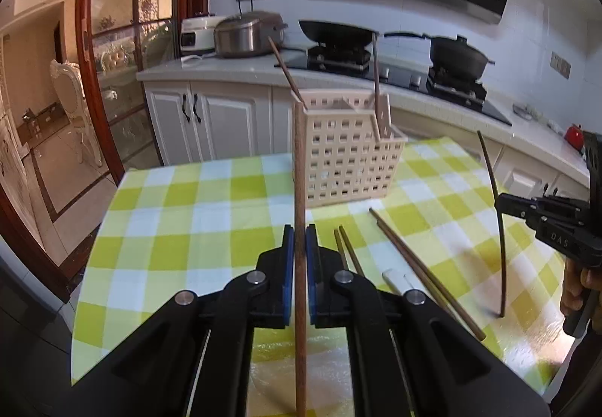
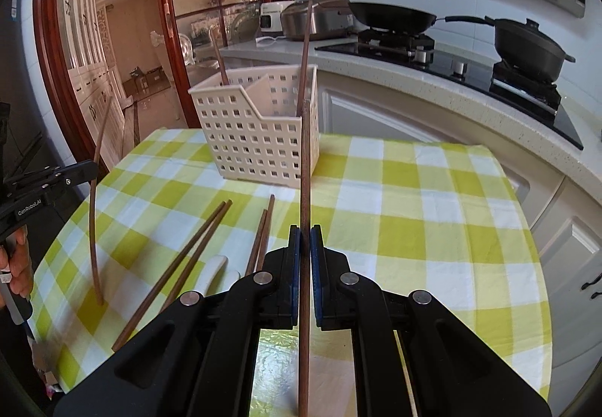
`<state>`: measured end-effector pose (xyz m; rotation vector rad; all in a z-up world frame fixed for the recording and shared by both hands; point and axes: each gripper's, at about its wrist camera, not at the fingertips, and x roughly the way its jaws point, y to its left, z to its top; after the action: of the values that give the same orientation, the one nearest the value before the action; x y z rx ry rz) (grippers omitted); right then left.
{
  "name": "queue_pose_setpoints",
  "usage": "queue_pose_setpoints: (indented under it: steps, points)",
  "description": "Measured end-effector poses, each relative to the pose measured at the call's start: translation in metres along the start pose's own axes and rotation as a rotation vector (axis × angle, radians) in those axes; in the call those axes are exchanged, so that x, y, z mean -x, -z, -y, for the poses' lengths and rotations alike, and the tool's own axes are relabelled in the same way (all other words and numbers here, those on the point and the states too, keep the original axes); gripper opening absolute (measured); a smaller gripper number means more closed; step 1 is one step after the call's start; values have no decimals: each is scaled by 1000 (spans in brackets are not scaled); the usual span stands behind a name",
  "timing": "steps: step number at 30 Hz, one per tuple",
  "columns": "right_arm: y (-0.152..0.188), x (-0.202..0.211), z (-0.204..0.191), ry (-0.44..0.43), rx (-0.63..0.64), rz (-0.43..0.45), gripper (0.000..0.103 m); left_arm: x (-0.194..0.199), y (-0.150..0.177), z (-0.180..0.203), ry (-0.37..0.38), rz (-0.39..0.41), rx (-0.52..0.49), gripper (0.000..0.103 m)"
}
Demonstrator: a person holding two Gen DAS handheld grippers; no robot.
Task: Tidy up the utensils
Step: 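Raise the left tool's chopstick and lower it into the basket while the right tool does likewise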
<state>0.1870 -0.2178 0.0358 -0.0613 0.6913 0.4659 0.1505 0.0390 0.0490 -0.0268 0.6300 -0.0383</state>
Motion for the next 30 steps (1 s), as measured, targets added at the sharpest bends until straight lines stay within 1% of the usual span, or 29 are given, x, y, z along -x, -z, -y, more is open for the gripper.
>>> queue_pose_setpoints:
  steps: [9,17,24,30]
  points:
    - [-7,18,-4,0,6,42,8,20,-7,0,6,49,16,6]
    - [-8,23,-4,2,1,56,8,25,-9,-1,22,64,33,6]
    - [-9,20,-5,5,4,47,8,23,-11,-1,30,65,37,6]
    - [-21,22,-6,15,9,58,8,24,-27,2,53,81,28,6]
